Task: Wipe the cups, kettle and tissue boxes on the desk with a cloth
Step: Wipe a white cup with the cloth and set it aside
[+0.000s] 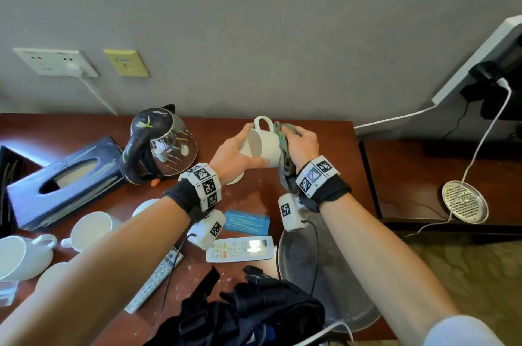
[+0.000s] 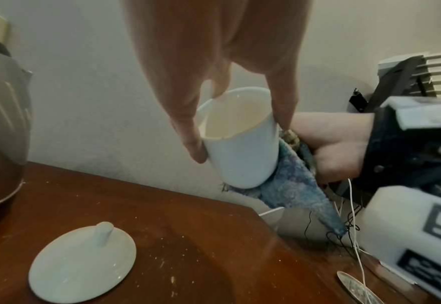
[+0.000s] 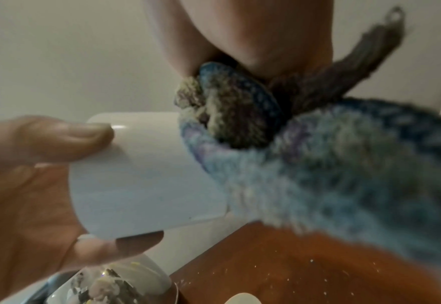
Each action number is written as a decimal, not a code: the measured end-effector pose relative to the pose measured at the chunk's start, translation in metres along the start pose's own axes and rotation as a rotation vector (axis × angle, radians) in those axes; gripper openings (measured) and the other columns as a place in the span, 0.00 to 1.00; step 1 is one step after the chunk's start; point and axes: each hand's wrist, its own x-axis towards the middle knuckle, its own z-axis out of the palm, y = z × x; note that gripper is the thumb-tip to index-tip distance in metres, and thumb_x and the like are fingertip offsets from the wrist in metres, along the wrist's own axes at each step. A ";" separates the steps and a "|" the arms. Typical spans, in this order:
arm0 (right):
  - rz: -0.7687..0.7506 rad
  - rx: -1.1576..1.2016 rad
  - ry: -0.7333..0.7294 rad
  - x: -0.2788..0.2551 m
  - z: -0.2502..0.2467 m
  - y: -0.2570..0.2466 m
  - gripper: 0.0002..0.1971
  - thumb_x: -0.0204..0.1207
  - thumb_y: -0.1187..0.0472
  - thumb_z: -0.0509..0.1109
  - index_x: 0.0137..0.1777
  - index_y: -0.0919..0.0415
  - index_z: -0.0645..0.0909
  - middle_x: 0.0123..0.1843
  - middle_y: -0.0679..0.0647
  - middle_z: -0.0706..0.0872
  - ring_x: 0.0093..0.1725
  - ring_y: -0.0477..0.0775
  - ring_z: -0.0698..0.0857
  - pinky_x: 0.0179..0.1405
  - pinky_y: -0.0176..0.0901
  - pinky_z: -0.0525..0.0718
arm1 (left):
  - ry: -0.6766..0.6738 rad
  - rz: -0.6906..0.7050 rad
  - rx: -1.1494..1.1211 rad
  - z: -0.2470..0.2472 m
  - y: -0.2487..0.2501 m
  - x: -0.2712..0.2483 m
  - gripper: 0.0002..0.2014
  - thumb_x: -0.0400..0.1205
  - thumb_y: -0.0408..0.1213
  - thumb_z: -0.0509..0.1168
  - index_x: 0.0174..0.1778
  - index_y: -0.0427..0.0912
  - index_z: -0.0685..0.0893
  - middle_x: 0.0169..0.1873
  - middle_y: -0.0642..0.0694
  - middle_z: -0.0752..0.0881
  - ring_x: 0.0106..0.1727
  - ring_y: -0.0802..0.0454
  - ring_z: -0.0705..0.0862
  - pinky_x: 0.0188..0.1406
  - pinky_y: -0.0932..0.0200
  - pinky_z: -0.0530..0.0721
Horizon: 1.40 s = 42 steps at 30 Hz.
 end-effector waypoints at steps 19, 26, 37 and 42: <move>-0.556 -0.242 -0.123 -0.030 -0.001 0.003 0.19 0.84 0.54 0.67 0.74 0.47 0.79 0.78 0.48 0.77 0.79 0.50 0.73 0.79 0.44 0.69 | 0.122 -0.122 0.006 0.003 0.007 0.005 0.42 0.67 0.47 0.83 0.76 0.47 0.72 0.61 0.47 0.83 0.59 0.49 0.83 0.54 0.47 0.89; -0.119 0.102 -0.042 -0.012 -0.008 0.014 0.15 0.86 0.59 0.64 0.68 0.59 0.84 0.63 0.51 0.87 0.65 0.52 0.84 0.70 0.49 0.81 | 0.145 -0.047 0.007 0.011 -0.004 -0.007 0.36 0.67 0.44 0.83 0.70 0.56 0.73 0.62 0.48 0.82 0.61 0.47 0.81 0.55 0.55 0.81; -0.455 -0.181 -0.031 -0.042 -0.018 0.023 0.22 0.86 0.51 0.64 0.79 0.51 0.73 0.71 0.49 0.83 0.67 0.45 0.82 0.68 0.40 0.79 | 0.092 -0.114 -0.116 0.012 0.007 -0.007 0.46 0.56 0.58 0.79 0.72 0.55 0.74 0.60 0.48 0.84 0.61 0.46 0.84 0.56 0.41 0.89; -0.209 0.100 -0.056 -0.039 -0.021 0.028 0.16 0.86 0.50 0.62 0.71 0.51 0.76 0.50 0.44 0.86 0.47 0.41 0.87 0.44 0.32 0.85 | 0.076 -0.070 -0.037 0.015 0.011 -0.011 0.38 0.61 0.50 0.83 0.66 0.61 0.74 0.60 0.49 0.83 0.60 0.46 0.82 0.58 0.43 0.87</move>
